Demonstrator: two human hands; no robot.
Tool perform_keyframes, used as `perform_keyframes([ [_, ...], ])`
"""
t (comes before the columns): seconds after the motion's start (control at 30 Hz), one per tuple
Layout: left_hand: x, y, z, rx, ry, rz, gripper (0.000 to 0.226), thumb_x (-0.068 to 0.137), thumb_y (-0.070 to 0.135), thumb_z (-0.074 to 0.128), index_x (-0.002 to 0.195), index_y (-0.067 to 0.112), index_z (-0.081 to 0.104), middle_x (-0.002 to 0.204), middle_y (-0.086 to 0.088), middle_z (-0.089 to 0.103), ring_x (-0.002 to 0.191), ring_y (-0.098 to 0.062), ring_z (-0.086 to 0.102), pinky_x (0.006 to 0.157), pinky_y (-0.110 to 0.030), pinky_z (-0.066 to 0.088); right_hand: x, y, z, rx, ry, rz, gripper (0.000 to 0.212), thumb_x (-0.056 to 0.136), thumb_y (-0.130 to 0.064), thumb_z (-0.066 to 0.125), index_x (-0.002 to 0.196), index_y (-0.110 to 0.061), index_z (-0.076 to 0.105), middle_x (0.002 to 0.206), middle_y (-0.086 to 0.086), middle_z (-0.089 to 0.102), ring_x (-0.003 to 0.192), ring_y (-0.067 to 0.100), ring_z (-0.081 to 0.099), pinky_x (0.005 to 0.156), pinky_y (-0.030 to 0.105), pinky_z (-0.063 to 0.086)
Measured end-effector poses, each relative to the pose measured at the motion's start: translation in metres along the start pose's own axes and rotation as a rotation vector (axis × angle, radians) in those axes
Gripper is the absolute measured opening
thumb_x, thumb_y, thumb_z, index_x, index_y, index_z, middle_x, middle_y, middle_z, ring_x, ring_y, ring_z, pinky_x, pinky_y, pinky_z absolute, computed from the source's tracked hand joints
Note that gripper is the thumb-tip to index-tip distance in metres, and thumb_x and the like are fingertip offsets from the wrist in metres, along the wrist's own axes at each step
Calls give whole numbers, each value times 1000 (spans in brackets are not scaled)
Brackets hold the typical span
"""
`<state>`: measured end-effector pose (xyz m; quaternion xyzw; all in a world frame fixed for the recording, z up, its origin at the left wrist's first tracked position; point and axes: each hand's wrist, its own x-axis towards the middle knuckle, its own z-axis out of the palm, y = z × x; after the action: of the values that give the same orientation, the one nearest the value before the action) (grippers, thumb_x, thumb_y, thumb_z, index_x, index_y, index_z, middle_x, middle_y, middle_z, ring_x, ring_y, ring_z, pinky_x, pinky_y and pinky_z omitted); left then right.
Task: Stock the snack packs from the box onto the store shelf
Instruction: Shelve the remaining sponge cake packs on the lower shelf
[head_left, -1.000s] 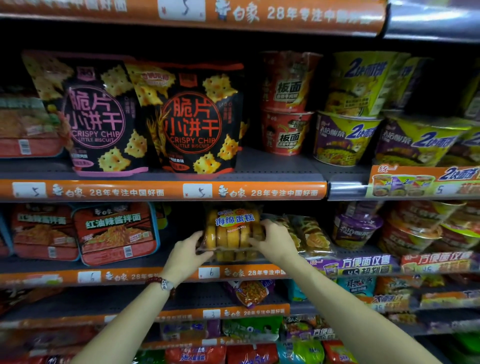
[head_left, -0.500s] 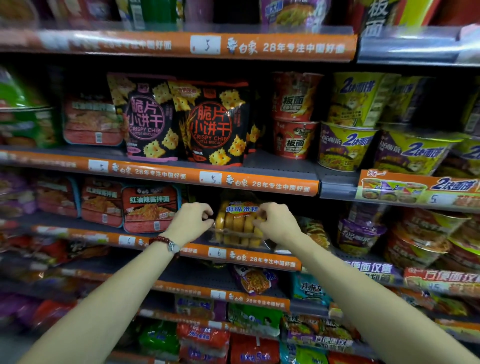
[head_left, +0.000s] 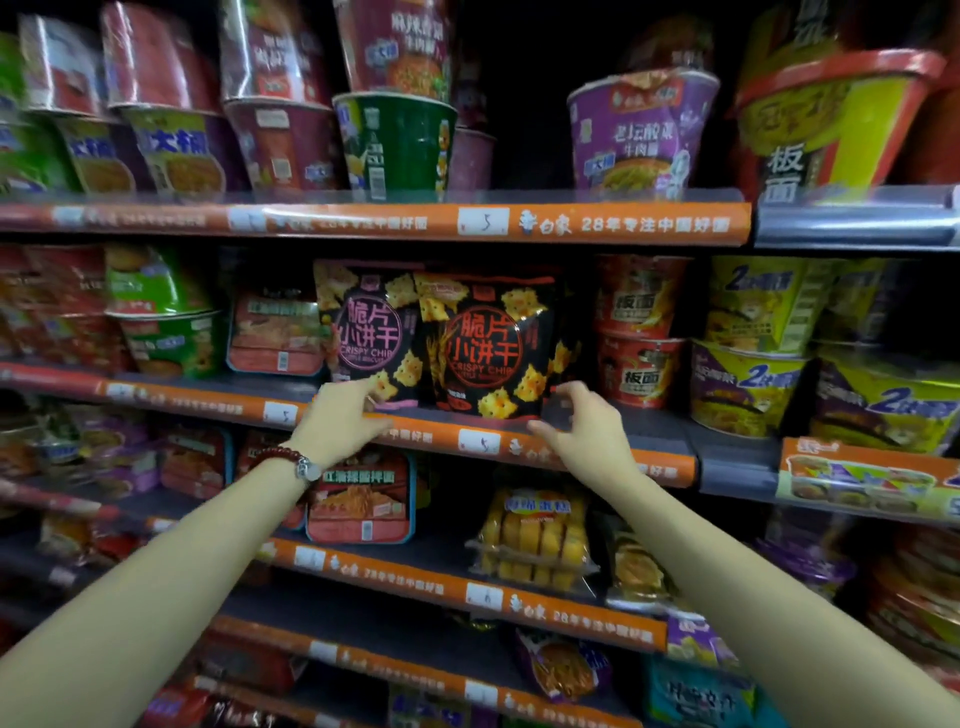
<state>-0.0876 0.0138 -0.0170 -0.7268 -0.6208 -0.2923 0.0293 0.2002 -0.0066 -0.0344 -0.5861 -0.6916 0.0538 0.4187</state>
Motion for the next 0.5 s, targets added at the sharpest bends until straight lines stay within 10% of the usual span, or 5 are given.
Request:
perform_keyframes([
  [0.23,58,-73,-24,-364,186,-295,87,69,41,81,138,9,37,137,-15,50,127,-32,46,100,-45,43,50,-21,22,478,73,260,91,74,-41,79,146,-15,29,137,4,49,125,25,50,100,38,44],
  [0.5,114,-119,7,-610,-169,-179,135,37,53,90,144,44,9,140,-12,50,124,-28,53,102,-52,44,76,-8,49,513,52,331,30,78,-30,78,105,-27,65,103,-2,72,99,19,67,96,47,51],
])
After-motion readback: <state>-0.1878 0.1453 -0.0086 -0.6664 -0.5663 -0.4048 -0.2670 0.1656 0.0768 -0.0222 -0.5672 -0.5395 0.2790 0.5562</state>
